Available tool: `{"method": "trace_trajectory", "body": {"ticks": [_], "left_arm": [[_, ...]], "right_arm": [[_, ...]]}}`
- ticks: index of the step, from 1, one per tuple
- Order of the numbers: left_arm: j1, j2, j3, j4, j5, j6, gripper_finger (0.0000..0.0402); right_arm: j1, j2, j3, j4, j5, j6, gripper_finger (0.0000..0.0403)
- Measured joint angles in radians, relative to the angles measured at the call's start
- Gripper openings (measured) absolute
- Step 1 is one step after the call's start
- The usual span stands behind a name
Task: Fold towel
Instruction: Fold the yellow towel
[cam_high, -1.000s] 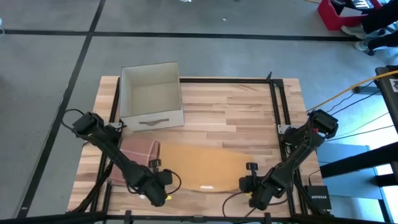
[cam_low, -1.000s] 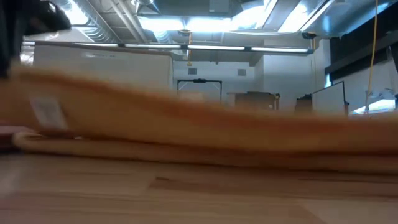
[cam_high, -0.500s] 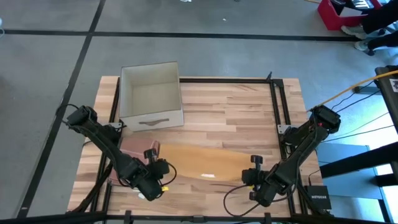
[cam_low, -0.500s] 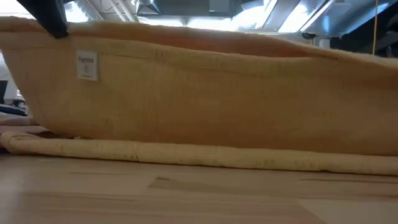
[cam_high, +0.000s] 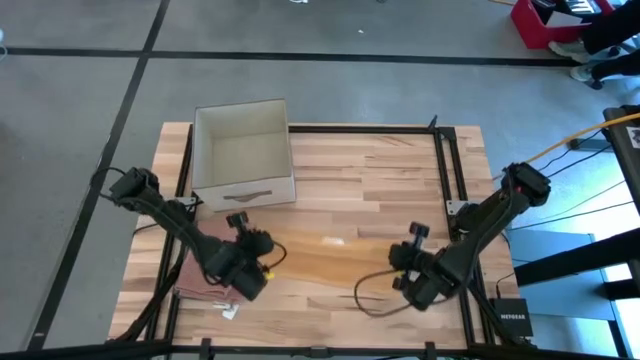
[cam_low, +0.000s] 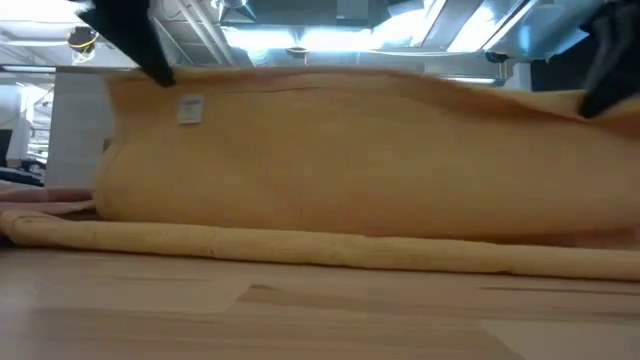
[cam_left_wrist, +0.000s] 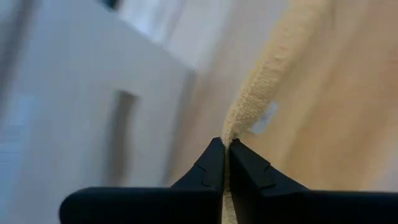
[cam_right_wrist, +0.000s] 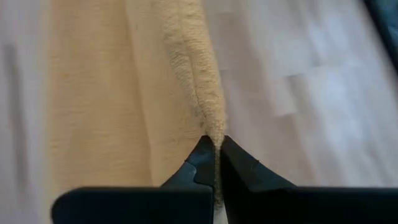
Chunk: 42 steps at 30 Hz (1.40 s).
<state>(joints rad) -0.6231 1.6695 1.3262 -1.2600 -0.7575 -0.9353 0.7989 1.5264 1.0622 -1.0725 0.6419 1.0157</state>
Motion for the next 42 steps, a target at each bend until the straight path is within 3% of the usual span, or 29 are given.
{"method": "trace_trajectory", "body": {"ticks": [9,17,22,27,36,42], "left_arm": [[0.189,0.0,0.0,-0.09,-0.141,0.103,0.0004],[0.329,0.0,0.001,-0.062,-0.252,0.206,0.0003],[0.376,0.0,0.001,0.032,-0.236,0.331,0.0005],[0.375,0.0,-0.018,0.05,-0.155,0.356,0.0003],[0.272,0.0,-0.124,0.055,0.099,0.257,0.0002],[0.189,0.0,-0.111,0.148,0.404,0.178,0.0006]], "right_arm": [[-0.173,-0.13,0.0,-0.229,0.137,-0.032,0.0012],[-0.305,-0.166,-0.097,-0.225,0.184,-0.082,0.0013],[-0.331,-0.166,-0.186,-0.147,0.172,-0.114,0.0014],[-0.327,-0.166,-0.229,0.003,0.072,-0.181,0.0014],[-0.279,-0.166,-0.233,0.258,-0.263,-0.292,0.0014],[-0.232,-0.166,-0.234,0.333,-0.393,-0.291,0.0014]]}}
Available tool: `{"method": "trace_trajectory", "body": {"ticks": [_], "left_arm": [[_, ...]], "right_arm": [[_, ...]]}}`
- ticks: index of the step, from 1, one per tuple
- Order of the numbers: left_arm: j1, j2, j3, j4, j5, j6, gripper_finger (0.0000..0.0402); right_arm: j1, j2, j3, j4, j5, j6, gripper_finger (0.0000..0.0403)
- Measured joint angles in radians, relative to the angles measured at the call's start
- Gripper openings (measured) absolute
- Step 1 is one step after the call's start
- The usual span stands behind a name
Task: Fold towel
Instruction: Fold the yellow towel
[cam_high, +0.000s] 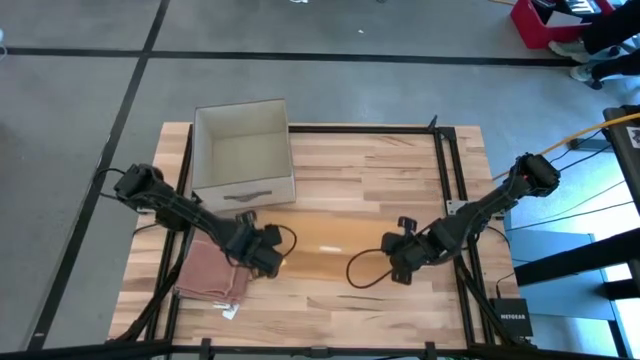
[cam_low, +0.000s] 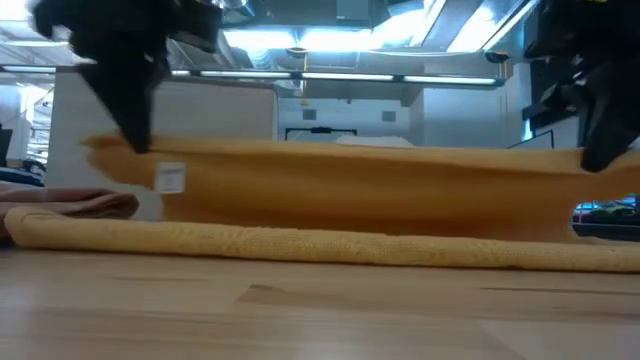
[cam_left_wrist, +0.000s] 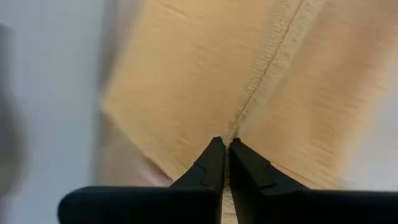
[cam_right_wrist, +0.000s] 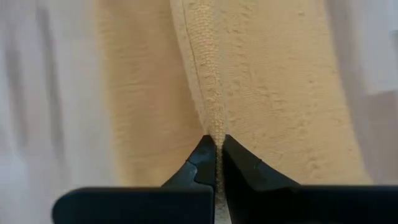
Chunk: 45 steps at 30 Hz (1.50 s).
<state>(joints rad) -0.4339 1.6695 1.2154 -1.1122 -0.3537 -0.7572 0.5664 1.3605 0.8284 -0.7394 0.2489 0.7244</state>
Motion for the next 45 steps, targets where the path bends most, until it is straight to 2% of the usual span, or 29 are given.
{"method": "trace_trajectory", "body": {"ticks": [5,11,16,21,26,29,32,35,38,40,42,43,45], "left_arm": [[-0.074,0.004,-0.001,0.061,0.104,-0.052,0.0007],[-0.125,0.004,-0.007,0.114,0.108,-0.078,0.0008],[-0.137,0.005,-0.067,0.17,0.108,-0.083,0.0008],[-0.137,0.005,-0.115,0.259,0.171,-0.096,0.0008],[-0.145,0.005,-0.141,0.334,0.179,-0.057,0.0011],[-0.148,0.005,-0.149,0.344,0.182,-0.02,0.0031],[-0.146,0.005,-0.15,0.338,0.201,-0.028,0.0067],[-0.139,0.003,-0.145,0.334,0.276,-0.02,0.0103],[-0.115,-0.008,-0.114,0.315,0.398,-0.026,0.0127],[-0.097,-0.028,-0.091,0.326,0.432,-0.029,0.0137],[-0.093,-0.048,-0.085,0.379,0.385,-0.006,0.0141],[-0.094,-0.054,-0.086,0.421,0.311,0.032,0.0141],[-0.095,-0.055,-0.098,0.499,0.11,0.122,0.014]], "right_arm": [[0.025,0.0,0.0,0.049,-0.078,-0.001,0.0014],[0.024,0.016,0.0,0.084,-0.134,0.001,0.0014],[0.025,0.062,0.0,0.109,-0.14,0.001,0.0015],[0.025,0.111,0.0,0.148,-0.176,0.002,0.0014],[0.025,0.163,0.0,0.169,-0.225,0.025,0.0019],[0.025,0.187,0.0,0.166,-0.245,0.028,0.0044],[0.025,0.192,0.0,0.164,-0.286,0.029,0.0088],[0.023,0.187,0.008,0.15,-0.352,0.028,0.0133],[0.022,0.174,0.044,0.069,-0.441,0.006,0.0167],[0.023,0.166,0.071,-0.004,-0.45,0.002,0.018],[0.023,0.154,0.084,-0.024,-0.406,-0.023,0.0186],[0.023,0.148,0.084,-0.004,-0.35,-0.055,0.0187],[0.023,0.146,0.07,0.087,-0.171,-0.135,0.0186]]}}
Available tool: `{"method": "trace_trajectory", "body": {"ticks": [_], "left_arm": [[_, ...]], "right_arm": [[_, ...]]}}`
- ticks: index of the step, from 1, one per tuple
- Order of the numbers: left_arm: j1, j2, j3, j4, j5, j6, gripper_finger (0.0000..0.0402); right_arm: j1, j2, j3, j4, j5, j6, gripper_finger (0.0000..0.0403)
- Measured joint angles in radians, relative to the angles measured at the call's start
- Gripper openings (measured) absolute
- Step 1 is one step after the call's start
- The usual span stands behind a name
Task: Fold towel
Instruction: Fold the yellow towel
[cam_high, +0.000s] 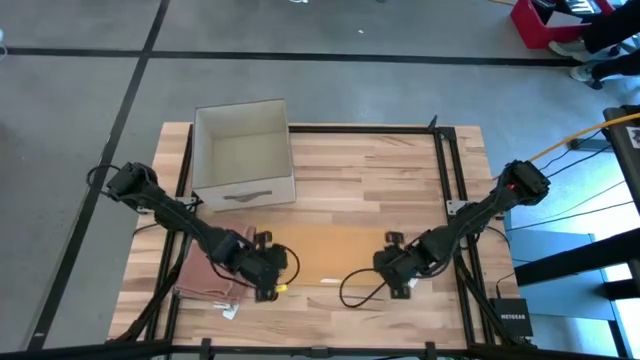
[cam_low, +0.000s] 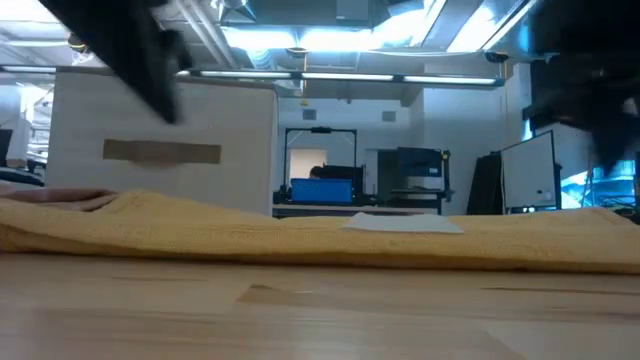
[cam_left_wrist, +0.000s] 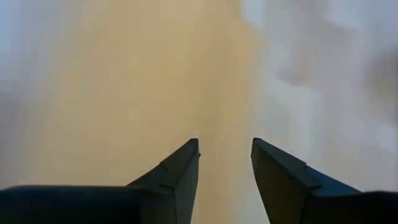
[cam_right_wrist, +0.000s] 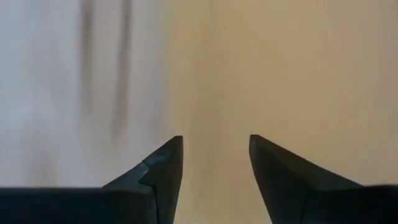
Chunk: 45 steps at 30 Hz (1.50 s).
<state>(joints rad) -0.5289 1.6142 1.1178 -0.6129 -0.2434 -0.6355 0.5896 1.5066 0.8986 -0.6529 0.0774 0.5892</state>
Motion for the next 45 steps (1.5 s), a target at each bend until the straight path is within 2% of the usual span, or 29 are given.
{"method": "trace_trajectory", "body": {"ticks": [2,3,5,8,10,13,15,20,24,26,29,31,33,35,36,40,45], "left_arm": [[0.007,0.014,-0.027,0.028,-0.181,0.017,0.0137],[0.012,0.026,-0.044,0.041,-0.239,0.003,0.0135],[0.022,0.051,-0.086,0.073,-0.282,-0.055,0.0133],[0.029,0.091,-0.149,0.133,-0.268,-0.159,0.0132],[0.029,0.127,-0.176,0.153,-0.195,-0.252,0.0132],[0.02,0.173,-0.17,0.171,-0.139,-0.3,0.0132],[0.005,0.195,-0.17,0.191,-0.141,-0.326,0.0131],[-0.057,0.205,-0.164,0.275,-0.123,-0.389,0.0131],[-0.101,0.202,-0.125,0.239,-0.098,-0.422,0.0131],[-0.104,0.183,-0.105,0.209,-0.094,-0.398,0.0131],[-0.09,0.135,-0.046,0.226,-0.153,-0.319,0.0131],[-0.069,0.101,-0.011,0.24,-0.233,-0.218,0.0131],[-0.05,0.094,0.01,0.272,-0.36,-0.095,0.0131],[-0.025,0.093,0.017,0.354,-0.502,0.024,0.0131],[-0.01,0.093,0.018,0.427,-0.522,0.089,0.0131],[0.046,0.132,-0.01,0.653,-0.362,0.253,0.0131],[0.069,0.246,-0.025,0.755,-0.287,0.246,0.0131]], "right_arm": [[0.0,0.0,-0.044,0.127,0.167,-0.066,0.0182],[-0.002,0.0,-0.075,0.2,0.212,-0.087,0.0179],[-0.017,0.0,-0.142,0.351,0.273,-0.119,0.0173],[-0.022,0.0,-0.249,0.535,0.287,-0.116,0.0163],[-0.021,0.001,-0.306,0.607,0.254,-0.094,0.0157],[-0.008,0.001,-0.355,0.603,0.194,-0.037,0.015],[0.011,-0.003,-0.367,0.599,0.158,-0.006,0.0146],[0.105,-0.004,-0.366,0.567,0.118,0.098,0.0143],[0.158,0.0,-0.341,0.562,0.12,0.147,0.0143],[0.158,0.002,-0.315,0.539,0.115,0.16,0.0143],[0.153,0.003,-0.27,0.538,0.106,0.178,0.0143],[0.15,0.003,-0.237,0.545,0.111,0.185,0.0143],[0.136,0.003,-0.209,0.541,0.115,0.168,0.0143],[0.108,-0.003,-0.171,0.518,0.106,0.172,0.0143],[0.096,-0.015,-0.15,0.486,0.089,0.186,0.0143],[0.07,-0.07,-0.071,0.259,-0.03,0.26,0.0148],[0.097,-0.151,-0.066,0.122,-0.06,0.399,0.0194]]}}
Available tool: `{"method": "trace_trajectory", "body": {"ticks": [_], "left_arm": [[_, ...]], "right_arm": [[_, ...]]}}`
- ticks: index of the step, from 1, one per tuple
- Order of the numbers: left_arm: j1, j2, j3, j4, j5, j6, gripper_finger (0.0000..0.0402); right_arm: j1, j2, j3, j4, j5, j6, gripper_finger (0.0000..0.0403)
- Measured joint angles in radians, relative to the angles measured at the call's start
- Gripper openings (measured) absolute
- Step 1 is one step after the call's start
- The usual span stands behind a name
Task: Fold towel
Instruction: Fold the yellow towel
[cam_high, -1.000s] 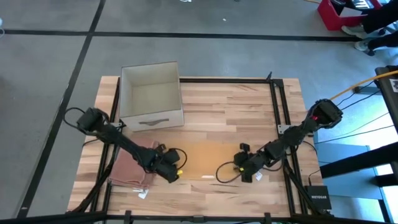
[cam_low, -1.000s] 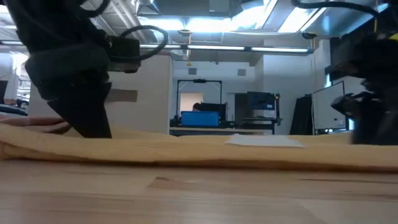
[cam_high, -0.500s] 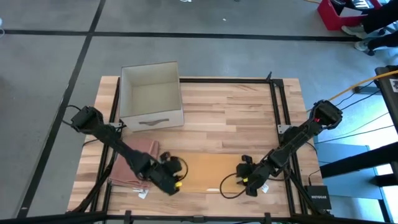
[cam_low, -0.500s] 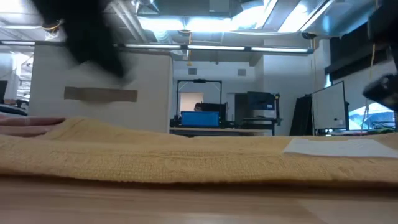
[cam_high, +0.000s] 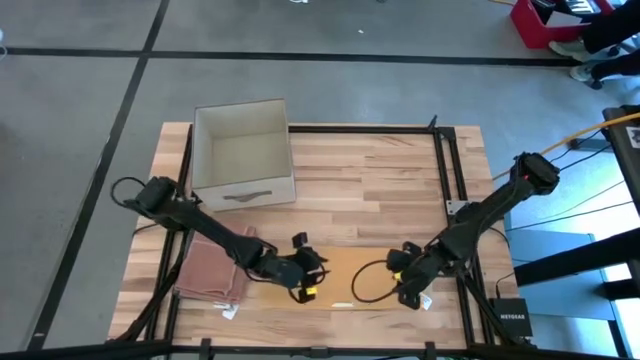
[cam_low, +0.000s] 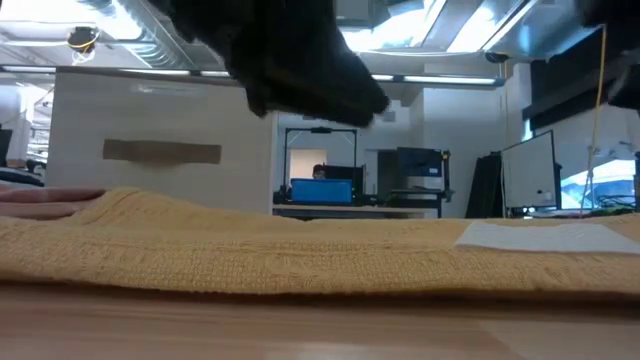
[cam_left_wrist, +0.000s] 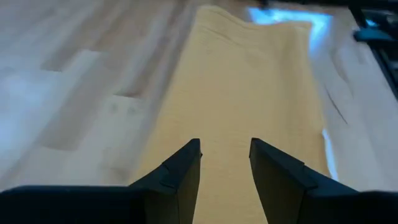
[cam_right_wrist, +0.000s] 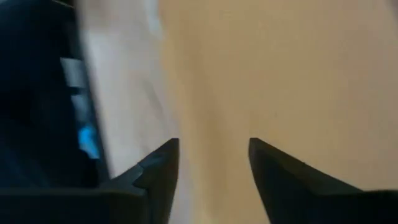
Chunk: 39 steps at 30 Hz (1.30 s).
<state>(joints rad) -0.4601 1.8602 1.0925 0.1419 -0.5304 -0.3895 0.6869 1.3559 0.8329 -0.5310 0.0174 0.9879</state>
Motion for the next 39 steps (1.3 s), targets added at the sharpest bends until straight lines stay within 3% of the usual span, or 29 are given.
{"method": "trace_trajectory", "body": {"ticks": [4,8,14,18,22,24,29,39], "left_arm": [[0.003,0.082,0.0,0.018,0.104,0.025,0.0131],[0.008,0.122,0.001,0.021,0.173,0.042,0.0131],[0.016,0.136,0.006,-0.202,0.176,-0.11,0.0131],[0.017,0.126,0.007,-0.271,0.169,-0.136,0.0131],[0.017,0.087,0.012,-0.249,0.192,-0.081,0.0131],[0.014,0.064,0.027,-0.166,0.175,-0.035,0.0131],[0.014,0.075,0.039,0.128,0.144,0.085,0.0131],[0.087,0.284,0.036,0.262,0.223,0.068,0.0131]], "right_arm": [[0.043,-0.028,-0.039,-0.135,0.019,0.147,0.0246],[0.082,-0.037,-0.118,-0.153,-0.015,0.306,0.0276],[0.146,-0.08,-0.19,-0.158,-0.037,0.452,0.0275],[0.186,-0.129,-0.247,-0.107,0.052,0.539,0.0269],[0.19,-0.153,-0.347,0.096,0.148,0.588,0.0264],[0.19,-0.152,-0.393,0.196,0.19,0.608,0.0264],[0.191,-0.155,-0.453,0.258,0.249,0.678,0.0264],[0.193,-0.151,-0.506,0.353,0.328,0.714,0.0264]]}}
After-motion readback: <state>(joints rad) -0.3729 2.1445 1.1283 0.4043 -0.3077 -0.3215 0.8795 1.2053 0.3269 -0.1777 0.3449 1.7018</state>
